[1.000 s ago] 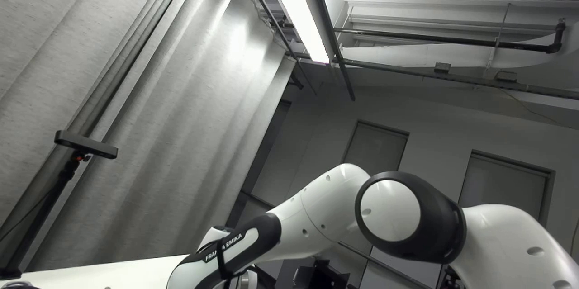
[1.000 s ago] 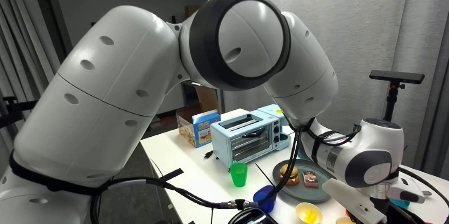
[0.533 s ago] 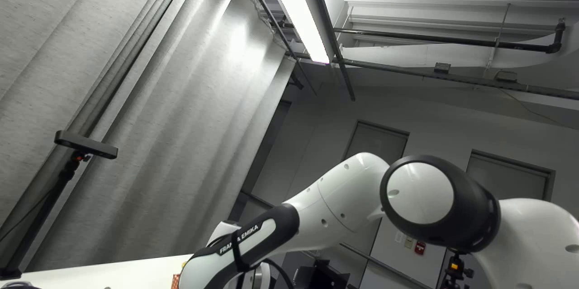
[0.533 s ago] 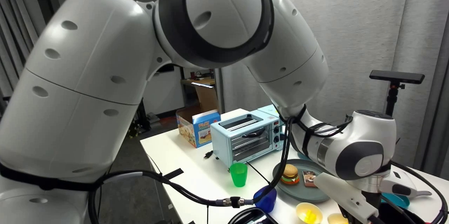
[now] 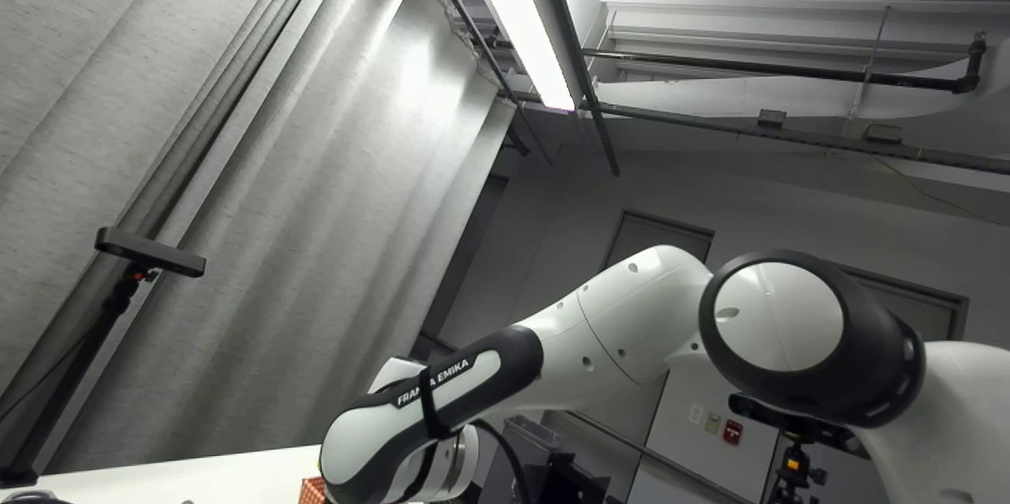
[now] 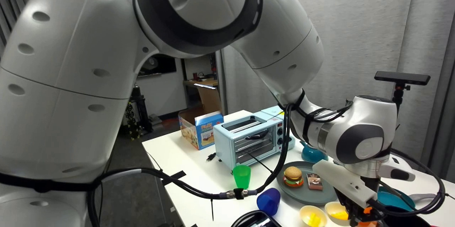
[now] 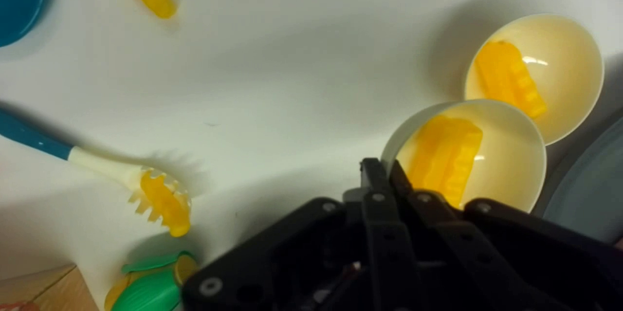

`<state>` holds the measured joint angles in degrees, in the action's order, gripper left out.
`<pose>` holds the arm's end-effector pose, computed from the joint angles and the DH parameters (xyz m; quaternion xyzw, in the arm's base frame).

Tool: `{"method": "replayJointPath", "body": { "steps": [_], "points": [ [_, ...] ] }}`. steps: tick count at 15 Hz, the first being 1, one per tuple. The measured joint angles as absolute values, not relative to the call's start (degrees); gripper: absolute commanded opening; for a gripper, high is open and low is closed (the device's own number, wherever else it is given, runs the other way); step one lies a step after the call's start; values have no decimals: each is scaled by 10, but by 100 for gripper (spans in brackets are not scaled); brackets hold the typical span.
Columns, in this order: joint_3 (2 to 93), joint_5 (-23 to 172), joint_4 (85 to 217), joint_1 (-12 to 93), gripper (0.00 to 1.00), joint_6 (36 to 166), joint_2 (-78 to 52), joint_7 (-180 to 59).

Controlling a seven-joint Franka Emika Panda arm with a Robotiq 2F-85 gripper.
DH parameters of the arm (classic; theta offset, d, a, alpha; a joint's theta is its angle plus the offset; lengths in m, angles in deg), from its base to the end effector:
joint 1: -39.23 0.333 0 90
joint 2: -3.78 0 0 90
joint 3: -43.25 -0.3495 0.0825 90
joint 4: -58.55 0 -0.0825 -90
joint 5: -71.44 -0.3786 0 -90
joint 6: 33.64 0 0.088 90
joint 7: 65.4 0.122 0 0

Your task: Pour the content from the two small white bowls into the pot

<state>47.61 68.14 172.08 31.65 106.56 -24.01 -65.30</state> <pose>0.6098 -0.1262 0.2368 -0.9924 0.1228 0.0087 0.0014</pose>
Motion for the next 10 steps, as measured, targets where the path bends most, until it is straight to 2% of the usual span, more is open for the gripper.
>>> {"method": "replayJointPath", "body": {
  "steps": [10],
  "points": [
    [475,681,1706,319,1,1038,-241,-652]
  ]
}}
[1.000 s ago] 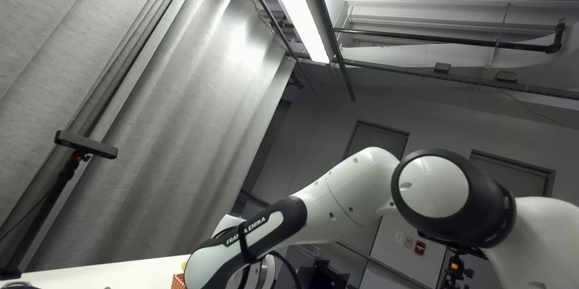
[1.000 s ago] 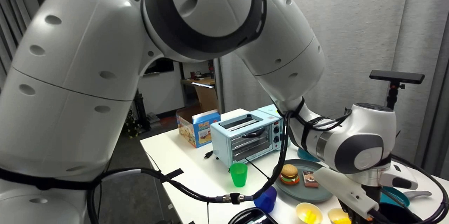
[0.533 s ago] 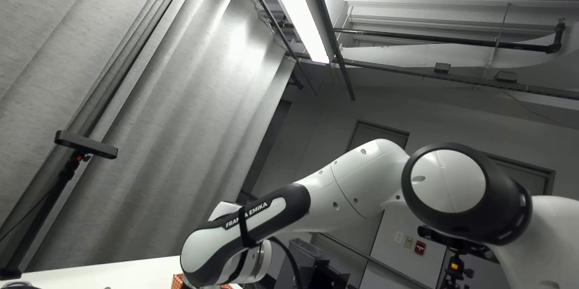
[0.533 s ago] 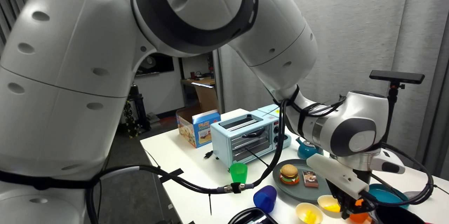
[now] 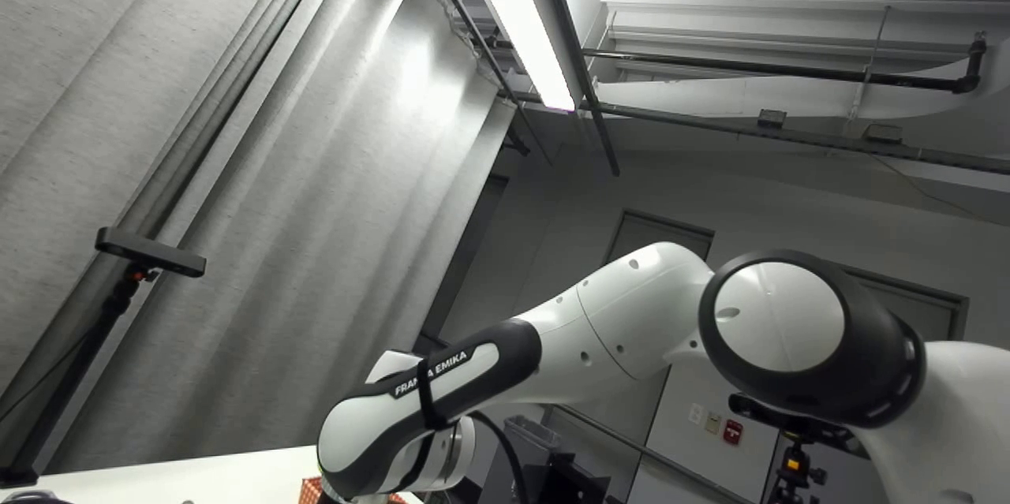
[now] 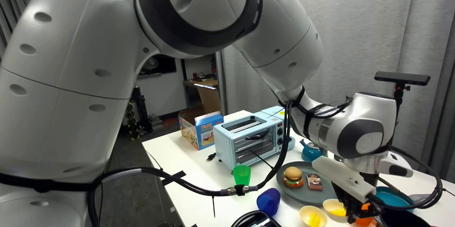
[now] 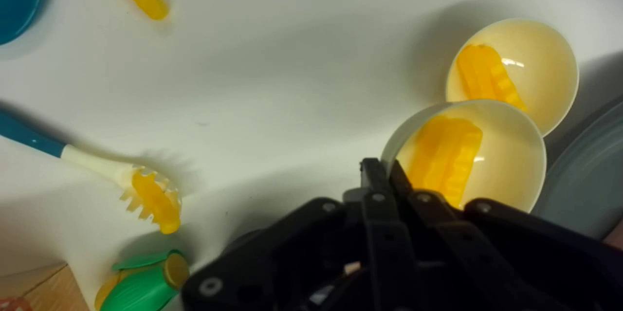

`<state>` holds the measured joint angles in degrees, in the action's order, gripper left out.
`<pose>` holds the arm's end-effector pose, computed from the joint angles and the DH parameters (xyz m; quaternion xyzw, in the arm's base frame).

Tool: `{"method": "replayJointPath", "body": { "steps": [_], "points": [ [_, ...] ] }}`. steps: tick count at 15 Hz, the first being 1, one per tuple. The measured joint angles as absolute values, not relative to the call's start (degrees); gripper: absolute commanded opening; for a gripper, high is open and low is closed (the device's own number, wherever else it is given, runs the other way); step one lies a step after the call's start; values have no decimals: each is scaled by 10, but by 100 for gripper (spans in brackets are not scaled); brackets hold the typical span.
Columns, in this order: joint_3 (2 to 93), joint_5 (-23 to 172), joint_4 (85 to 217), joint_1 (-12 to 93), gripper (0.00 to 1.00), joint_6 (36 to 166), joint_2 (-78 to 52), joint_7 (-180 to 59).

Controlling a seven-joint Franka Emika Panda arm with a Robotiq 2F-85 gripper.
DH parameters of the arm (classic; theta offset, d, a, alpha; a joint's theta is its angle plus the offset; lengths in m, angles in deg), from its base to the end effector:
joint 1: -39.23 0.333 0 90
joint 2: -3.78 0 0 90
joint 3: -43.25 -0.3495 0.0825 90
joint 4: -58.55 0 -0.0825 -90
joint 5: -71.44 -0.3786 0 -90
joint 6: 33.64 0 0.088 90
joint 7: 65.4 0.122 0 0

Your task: Pour the content from the two small white bowls into the pot

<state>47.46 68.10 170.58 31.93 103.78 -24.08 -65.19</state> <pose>0.6141 -0.1218 0.2421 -0.9926 0.1199 0.0203 0.0040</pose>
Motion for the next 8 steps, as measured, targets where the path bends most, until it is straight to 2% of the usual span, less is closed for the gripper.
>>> {"method": "replayJointPath", "body": {
  "steps": [8],
  "points": [
    [476,673,1785,307,4,1086,-186,-653]
  ]
}}
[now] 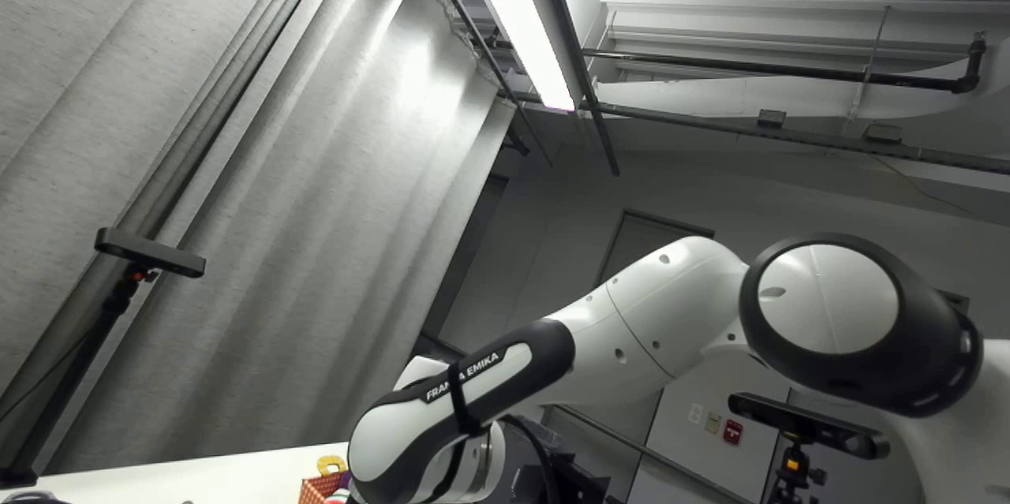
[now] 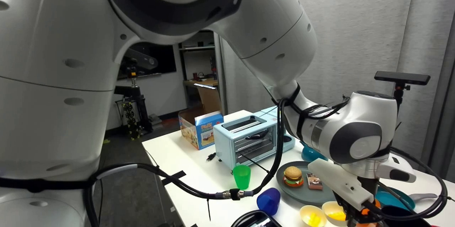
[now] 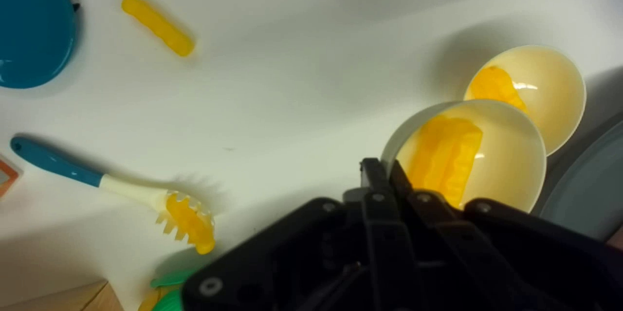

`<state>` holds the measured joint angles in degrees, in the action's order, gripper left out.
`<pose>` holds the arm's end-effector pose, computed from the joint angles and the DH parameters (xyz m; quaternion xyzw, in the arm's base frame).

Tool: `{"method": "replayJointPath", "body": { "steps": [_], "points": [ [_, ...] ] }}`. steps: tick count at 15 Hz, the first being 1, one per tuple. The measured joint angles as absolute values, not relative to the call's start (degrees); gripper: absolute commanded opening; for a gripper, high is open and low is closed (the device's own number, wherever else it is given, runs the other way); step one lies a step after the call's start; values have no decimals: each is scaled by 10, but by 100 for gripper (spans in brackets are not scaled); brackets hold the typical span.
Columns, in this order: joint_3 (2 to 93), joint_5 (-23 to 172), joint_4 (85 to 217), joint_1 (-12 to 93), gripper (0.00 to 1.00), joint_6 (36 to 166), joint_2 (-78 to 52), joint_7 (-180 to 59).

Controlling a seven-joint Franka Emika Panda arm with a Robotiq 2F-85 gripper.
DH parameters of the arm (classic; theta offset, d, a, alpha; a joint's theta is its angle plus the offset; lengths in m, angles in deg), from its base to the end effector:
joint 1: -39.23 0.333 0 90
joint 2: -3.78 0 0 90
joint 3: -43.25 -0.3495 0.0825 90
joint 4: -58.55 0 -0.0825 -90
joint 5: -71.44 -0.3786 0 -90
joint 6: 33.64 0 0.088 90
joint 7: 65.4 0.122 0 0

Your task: Pour the content from the two small white bowls into the pot

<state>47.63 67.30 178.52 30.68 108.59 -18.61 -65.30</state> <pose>0.5790 -0.1314 0.2538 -0.9903 0.1390 -0.0006 0.0075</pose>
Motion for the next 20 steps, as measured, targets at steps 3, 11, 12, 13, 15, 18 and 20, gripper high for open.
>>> {"method": "replayJointPath", "body": {
  "steps": [3,11,12,13,15,18,20],
  "points": [
    [476,673,1803,306,4,1089,-170,-653],
    [477,673,1805,306,1,1089,-168,-651],
    [477,673,1804,307,1,1089,-170,-649],
    [477,672,1802,307,1,1089,-172,-648],
    [479,672,1791,307,1,1089,-177,-646],
    [484,671,1759,306,1,1089,-188,-640],
    [490,671,1730,306,1,1089,-198,-632]
  ]
}}
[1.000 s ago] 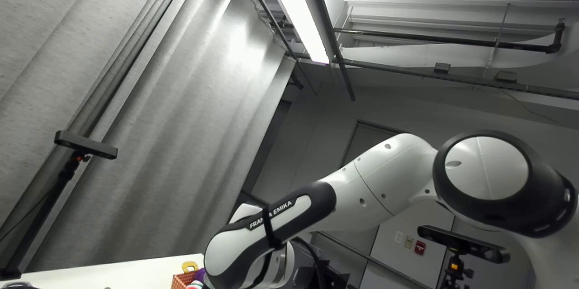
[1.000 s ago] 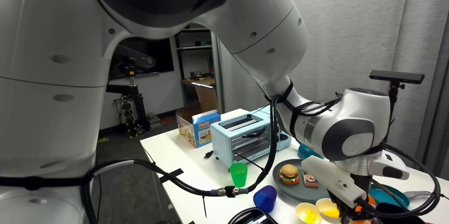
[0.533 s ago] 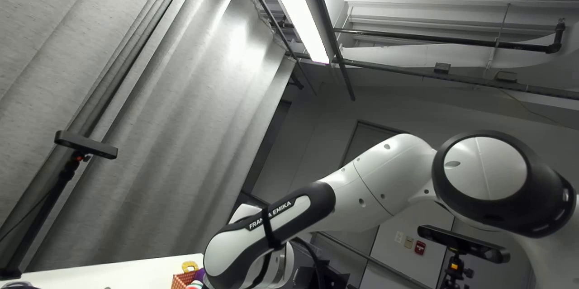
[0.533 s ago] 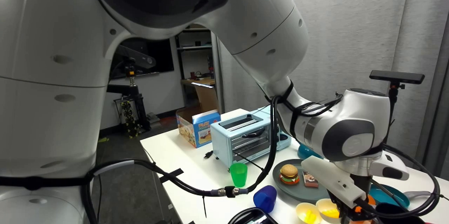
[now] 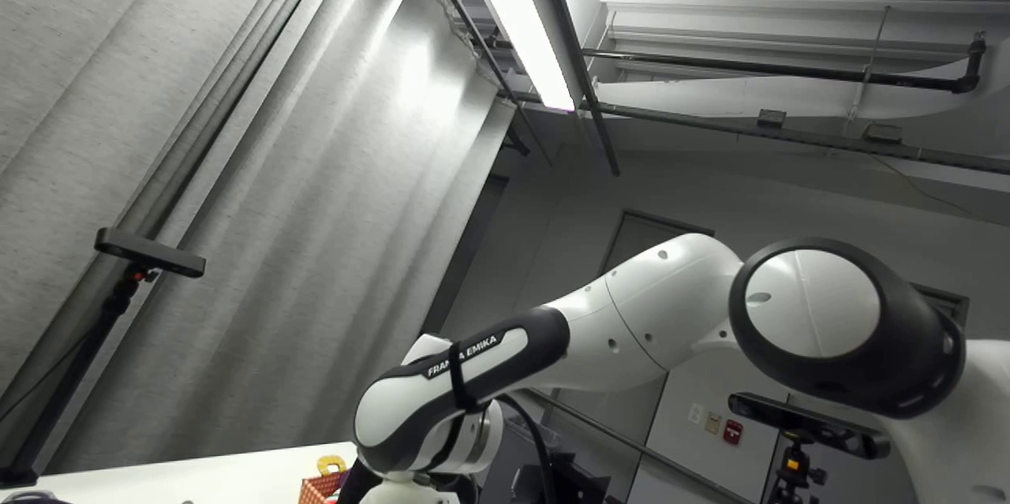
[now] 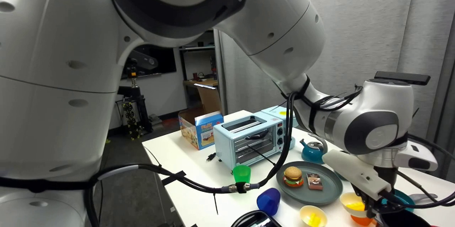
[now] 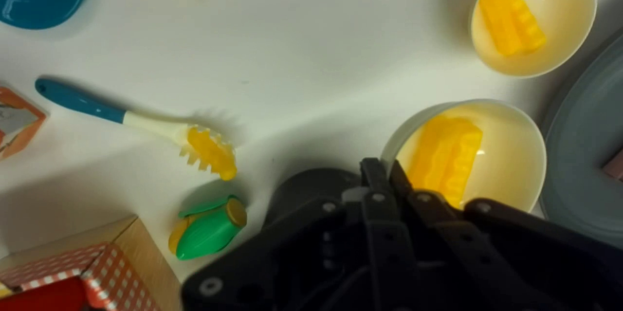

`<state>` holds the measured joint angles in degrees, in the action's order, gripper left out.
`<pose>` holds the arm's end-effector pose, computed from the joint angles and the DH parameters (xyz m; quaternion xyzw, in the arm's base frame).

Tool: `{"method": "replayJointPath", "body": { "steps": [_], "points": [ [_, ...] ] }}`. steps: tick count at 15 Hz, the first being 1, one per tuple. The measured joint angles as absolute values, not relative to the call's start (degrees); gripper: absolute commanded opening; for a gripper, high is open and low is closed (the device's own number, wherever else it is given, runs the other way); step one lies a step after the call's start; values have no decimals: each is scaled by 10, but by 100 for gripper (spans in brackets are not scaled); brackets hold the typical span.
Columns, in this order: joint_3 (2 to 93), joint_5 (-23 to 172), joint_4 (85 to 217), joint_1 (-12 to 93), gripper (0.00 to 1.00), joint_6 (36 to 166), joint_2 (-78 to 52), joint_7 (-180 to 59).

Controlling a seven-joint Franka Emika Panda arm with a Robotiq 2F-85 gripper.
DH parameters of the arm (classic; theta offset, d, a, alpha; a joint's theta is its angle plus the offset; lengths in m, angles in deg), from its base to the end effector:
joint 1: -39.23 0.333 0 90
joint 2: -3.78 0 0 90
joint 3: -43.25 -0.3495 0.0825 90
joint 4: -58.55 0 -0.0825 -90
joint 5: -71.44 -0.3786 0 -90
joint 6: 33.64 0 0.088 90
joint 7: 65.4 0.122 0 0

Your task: Pour the content from the two small white bowls into the pot

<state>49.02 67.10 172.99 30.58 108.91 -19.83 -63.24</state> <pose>0.6085 -0.1529 0.2803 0.9850 -0.1679 0.0409 0.0001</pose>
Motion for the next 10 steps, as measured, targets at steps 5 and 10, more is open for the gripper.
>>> {"method": "replayJointPath", "body": {
  "steps": [5,10],
  "points": [
    [510,671,1650,301,1,1089,-239,-603],
    [532,674,1576,297,1,1089,-293,-565]
  ]
}}
